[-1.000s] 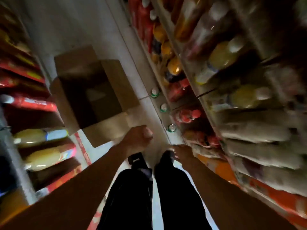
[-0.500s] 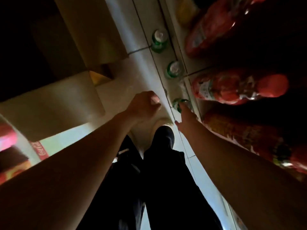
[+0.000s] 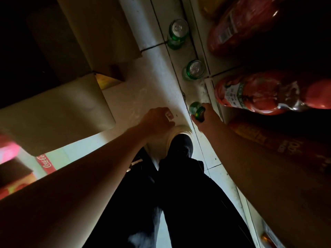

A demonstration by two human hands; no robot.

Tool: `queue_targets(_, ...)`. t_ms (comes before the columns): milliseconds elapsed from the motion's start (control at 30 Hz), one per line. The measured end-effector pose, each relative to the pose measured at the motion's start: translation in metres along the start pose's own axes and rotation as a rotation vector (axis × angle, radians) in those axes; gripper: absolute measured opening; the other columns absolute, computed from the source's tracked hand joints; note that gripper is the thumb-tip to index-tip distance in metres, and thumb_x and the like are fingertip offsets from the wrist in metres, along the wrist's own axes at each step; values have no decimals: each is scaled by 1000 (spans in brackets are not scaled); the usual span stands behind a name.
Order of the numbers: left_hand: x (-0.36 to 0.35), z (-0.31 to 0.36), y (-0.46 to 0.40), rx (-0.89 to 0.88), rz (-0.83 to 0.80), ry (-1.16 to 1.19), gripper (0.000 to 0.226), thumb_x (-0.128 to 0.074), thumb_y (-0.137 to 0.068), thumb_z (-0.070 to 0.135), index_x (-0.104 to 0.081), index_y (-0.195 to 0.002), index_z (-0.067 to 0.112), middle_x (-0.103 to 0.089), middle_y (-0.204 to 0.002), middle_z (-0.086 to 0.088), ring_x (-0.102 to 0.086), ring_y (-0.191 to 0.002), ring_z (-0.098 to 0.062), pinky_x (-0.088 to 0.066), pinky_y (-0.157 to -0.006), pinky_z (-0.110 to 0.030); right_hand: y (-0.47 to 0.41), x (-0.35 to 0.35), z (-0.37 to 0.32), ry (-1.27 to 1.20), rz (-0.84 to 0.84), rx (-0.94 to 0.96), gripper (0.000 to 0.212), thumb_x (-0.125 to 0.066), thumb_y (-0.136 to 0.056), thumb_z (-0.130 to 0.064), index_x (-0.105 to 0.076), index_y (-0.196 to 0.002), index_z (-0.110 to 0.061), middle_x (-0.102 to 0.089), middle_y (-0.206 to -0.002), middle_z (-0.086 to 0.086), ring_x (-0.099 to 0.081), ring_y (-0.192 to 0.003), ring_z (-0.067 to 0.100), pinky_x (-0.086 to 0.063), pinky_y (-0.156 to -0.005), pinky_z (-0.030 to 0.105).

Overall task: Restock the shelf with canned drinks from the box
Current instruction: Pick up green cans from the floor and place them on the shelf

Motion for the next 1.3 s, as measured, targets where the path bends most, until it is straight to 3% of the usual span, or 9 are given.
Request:
queue_targets(167, 23, 22, 36, -3, 36, 85, 42, -77, -79, 25, -61, -117, 19, -66, -111, -2, -62, -100, -17, -48, -86, -25, 71, 10, -30, -71, -65, 31, 30, -57, -96, -14, -53, -127, -11, -46, -146, 18, -59, -117, 26, -57, -81, 26)
queue_targets(267, 42, 47, 61, -136, 40, 2, 86, -85, -67, 25, -43, -142, 14, -47, -141, -11, -49, -127, -26, -41, -103, -32, 118, 17, -33, -597, -113, -62, 50, -80, -78, -14, -60, -124, -9, -53, -135, 15, -57, -117, 30, -55, -94, 37)
queue_targets(400, 87, 92, 123, -318, -30, -240, 122, -87, -55, 40, -19, -154, 25, -19, -159, -9, -24, -145, -32, -29, -116, -47, 218, 43, -84, -656, -239, -62, 27, -69, -86, -10, -63, -113, -11, -62, -121, 11, -64, -107, 29, -61, -79, 44)
queue_targets(567, 146, 161, 222, -608, -9, -257, 86, -84, -50, 45, -57, -127, 17, -66, -120, -1, -65, -110, -18, -53, -92, -39, 352, 101, -160, -562, -330, 73, 24, -72, -82, -10, -70, -105, -16, -64, -120, 15, -67, -104, 37, -60, -71, 44)
queue_targets(733, 213, 264, 379, -664, 37, -71, 49, -87, -55, 34, -60, -95, 41, -67, -84, 22, -64, -84, 13, -48, -73, -7, 522, 199, -228, -407, -137, 396, 26, -72, -86, -28, -62, -109, -21, -70, -95, 6, -73, -64, 24, -60, -51, 36)
queue_targets(867, 231, 318, 467, -711, 114, 242, 52, -84, -64, 1, -66, -110, 16, -75, -98, 2, -71, -94, -8, -58, -82, -27, 625, 252, -244, -434, -11, 608, 52, -84, -76, -25, -55, -119, -24, -71, -92, -3, -64, -60, -1, -50, -52, 18)
queue_targets(933, 236, 355, 510, -752, 125, 418, 48, -81, -68, -10, -65, -109, 7, -74, -97, -3, -71, -93, -10, -58, -79, -27, 674, 279, -247, -380, 98, 705, 67, -90, -66, -31, -53, -120, -28, -71, -95, -9, -66, -69, -1, -54, -60, 22)
queue_targets(1067, 224, 427, 594, -805, 167, 589, 43, -81, -59, 22, -70, -100, 27, -74, -95, -1, -71, -97, -19, -58, -84, -38, 764, 340, -243, -310, 404, 869, 71, -91, -62, -42, -55, -121, -29, -71, -100, -13, -67, -84, -6, -55, -71, 16)
queue_targets(1300, 195, 486, 692, -1032, 172, 109, 72, -87, -60, 4, -51, -117, 32, -64, -107, 14, -61, -98, 6, -54, -87, -21, 867, 412, -195, -304, 648, 1029, 65, -91, -62, -38, -60, -119, -24, -70, -103, -14, -65, -96, -4, -54, -81, 20)
Point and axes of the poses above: each hand's wrist, its own y-axis away from the middle knuckle, its own x-axis out of the back of the hand, z = x × y, the point moved 4 cm from there along -y, towards the middle knuckle
